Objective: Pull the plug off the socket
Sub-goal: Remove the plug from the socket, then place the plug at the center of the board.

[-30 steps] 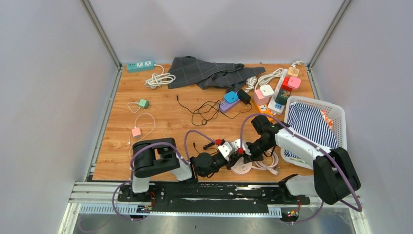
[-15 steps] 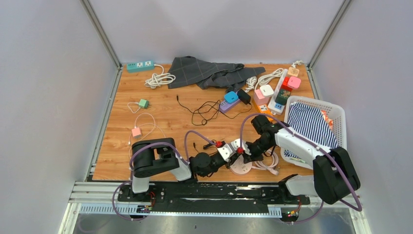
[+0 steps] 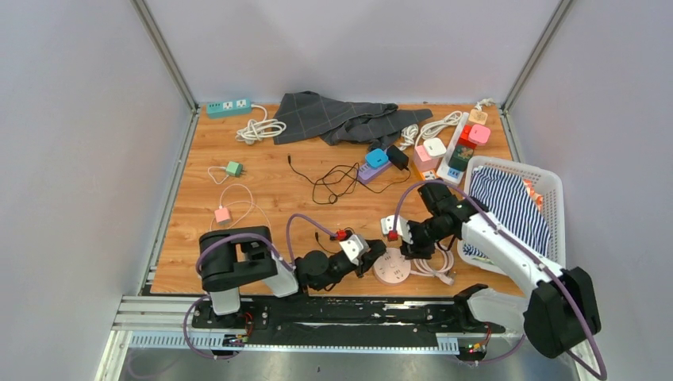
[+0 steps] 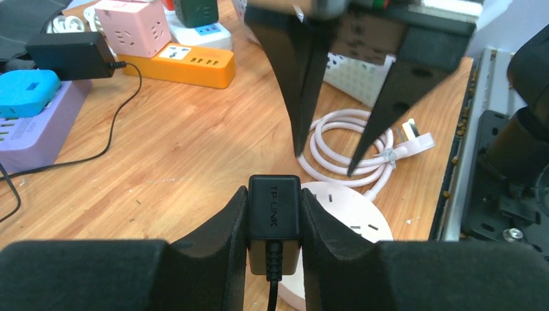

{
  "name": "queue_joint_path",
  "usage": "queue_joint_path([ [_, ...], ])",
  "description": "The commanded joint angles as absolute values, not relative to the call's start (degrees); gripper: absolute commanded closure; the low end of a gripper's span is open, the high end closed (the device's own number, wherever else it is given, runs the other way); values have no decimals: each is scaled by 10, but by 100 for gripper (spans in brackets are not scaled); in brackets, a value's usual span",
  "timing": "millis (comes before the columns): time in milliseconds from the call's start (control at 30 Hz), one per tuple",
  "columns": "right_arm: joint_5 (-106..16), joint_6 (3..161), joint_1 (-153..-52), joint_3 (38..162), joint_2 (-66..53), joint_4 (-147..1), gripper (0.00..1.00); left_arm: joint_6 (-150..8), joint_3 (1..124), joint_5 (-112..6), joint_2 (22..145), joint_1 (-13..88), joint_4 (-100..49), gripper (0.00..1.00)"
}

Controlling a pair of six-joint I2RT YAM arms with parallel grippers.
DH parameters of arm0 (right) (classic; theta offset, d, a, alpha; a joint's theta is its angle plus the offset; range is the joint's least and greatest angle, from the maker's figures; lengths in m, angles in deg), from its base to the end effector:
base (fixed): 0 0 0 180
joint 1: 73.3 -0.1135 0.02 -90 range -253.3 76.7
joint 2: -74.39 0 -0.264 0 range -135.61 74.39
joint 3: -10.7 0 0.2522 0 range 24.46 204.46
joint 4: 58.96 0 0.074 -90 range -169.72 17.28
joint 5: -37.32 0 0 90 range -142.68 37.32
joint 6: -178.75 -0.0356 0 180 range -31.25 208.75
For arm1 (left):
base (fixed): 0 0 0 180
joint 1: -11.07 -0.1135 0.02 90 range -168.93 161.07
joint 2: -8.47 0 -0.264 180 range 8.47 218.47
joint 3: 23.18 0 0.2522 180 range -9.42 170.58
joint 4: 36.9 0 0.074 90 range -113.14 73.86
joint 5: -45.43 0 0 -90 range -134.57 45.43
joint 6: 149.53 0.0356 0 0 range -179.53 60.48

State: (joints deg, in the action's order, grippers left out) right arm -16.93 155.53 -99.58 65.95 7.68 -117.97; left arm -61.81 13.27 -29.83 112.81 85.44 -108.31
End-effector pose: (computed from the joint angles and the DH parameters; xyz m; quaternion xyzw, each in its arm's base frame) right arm 0.1676 0.1060 0.2089 -0.7165 0.6075 0.2279 0.2561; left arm 0.0865 -0.2754 0.1423 0.3242 0.6043 -0.3791 0.6213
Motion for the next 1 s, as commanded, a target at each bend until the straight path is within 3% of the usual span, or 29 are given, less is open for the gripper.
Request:
queue_joint_path([
  [0, -161, 1528, -967, 705, 123, -1241, 54, -644, 104, -299, 1076, 851, -1100, 100],
  [167, -151, 1534, -942, 698, 147, -1249, 54, -709, 73, -294, 981, 832, -1025, 100],
  [367, -153, 1537, -939, 689, 134, -1242, 55, -721, 161, -289, 731, 778, -606, 100],
  [533, -162, 1533, -937, 684, 139, -1234, 55, -705, 183, -280, 583, 704, -492, 100],
  [667, -161, 1527, -931, 687, 140, -1234, 55, -763, 242, -355, 547, 567, -415, 100],
  [967, -160, 1528, -925, 684, 139, -1232, 55, -862, 365, -542, 605, 314, -345, 100],
])
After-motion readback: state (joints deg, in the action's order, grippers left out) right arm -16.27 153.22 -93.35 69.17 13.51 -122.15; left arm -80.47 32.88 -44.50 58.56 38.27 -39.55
